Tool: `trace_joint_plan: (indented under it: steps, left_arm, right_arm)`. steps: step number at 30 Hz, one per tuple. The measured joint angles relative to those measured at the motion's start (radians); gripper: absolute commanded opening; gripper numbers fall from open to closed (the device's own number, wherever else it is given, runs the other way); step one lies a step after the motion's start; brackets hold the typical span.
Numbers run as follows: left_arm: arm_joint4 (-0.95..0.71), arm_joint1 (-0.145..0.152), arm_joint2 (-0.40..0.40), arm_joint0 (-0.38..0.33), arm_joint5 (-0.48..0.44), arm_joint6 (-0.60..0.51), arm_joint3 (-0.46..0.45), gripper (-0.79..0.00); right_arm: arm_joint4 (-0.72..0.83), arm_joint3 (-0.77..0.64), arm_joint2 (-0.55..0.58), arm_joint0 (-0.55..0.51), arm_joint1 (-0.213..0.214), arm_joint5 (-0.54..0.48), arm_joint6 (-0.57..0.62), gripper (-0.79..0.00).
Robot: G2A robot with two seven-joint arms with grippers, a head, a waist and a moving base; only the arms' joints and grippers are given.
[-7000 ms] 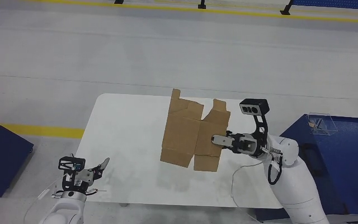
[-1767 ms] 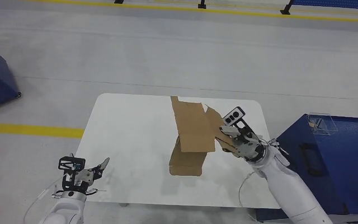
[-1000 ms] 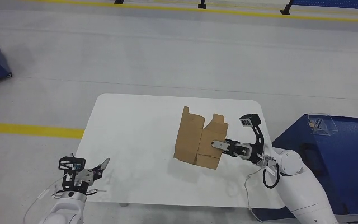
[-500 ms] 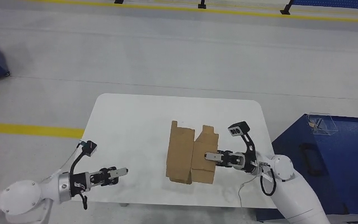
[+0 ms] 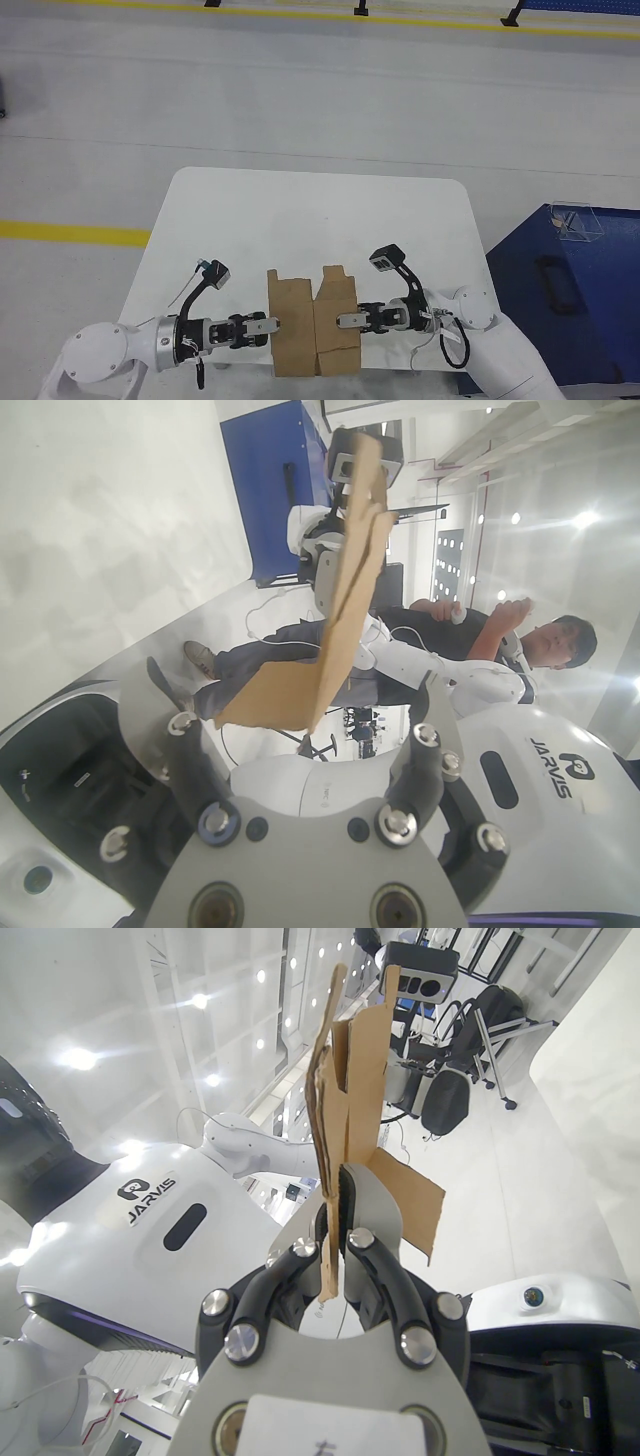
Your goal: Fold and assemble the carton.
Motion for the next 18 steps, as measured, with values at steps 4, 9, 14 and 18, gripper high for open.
trace_joint_plan:
  steps: [4,9,14,18]
  left_arm:
    - [-0.012,0.002,0.021,0.01,-0.011,0.01,-0.038,-0.785]
    - [-0.069,0.007,0.022,0.024,-0.04,-0.012,-0.046,-0.785]
    - [-0.076,0.008,0.019,0.024,-0.04,-0.015,-0.043,-0.785]
    - [-0.075,0.008,0.019,0.024,-0.04,-0.015,-0.043,-0.785]
  right_arm:
    - [-0.007,0.001,-0.023,0.004,-0.008,-0.001,-0.005,-0.785]
    - [-0.02,0.008,-0.034,0.01,-0.013,0.005,-0.014,0.0]
    - [-0.02,0.009,-0.034,0.01,-0.013,0.007,-0.013,0.0]
    - [-0.02,0.009,-0.034,0.01,-0.013,0.007,-0.013,0.0]
